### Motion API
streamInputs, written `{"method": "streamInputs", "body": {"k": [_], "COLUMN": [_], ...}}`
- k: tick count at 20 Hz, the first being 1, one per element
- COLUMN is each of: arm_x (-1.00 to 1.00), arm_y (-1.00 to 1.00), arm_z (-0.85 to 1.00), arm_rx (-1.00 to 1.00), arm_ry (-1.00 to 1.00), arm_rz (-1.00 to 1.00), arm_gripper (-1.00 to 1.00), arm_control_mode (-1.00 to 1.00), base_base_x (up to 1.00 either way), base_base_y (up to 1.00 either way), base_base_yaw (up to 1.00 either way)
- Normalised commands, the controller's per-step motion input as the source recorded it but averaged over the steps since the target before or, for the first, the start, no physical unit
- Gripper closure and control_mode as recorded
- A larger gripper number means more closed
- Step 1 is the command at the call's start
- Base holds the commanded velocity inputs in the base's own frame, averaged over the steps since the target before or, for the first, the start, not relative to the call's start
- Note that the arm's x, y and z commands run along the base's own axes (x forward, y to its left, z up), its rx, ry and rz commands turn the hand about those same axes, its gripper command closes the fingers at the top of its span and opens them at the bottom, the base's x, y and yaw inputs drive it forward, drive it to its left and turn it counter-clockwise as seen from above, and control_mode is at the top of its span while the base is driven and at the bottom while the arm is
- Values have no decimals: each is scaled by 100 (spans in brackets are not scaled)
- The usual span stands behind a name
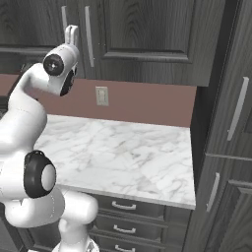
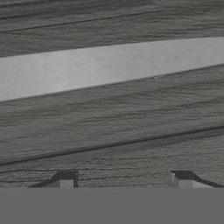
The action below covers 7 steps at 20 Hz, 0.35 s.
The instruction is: Open the cabinet. Pick the bowls from the counter and place them in the cabinet. Then close the cabinet.
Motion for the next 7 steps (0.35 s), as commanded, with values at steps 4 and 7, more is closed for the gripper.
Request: {"method": "streamInputs", "body": {"k": [4, 7], "arm_x": [100, 100], "arm_y": [0, 10], "arm_z": [-14, -33], "arm_rx": [1, 0], "arm_ry": [38, 22], "arm_rz": [16, 7], "arm_gripper": [-100, -100], "arm_control_mode": [-100, -100], "base_base_x": [0, 0], "base_base_y": [0, 0], "base_base_yaw": [0, 0]}}
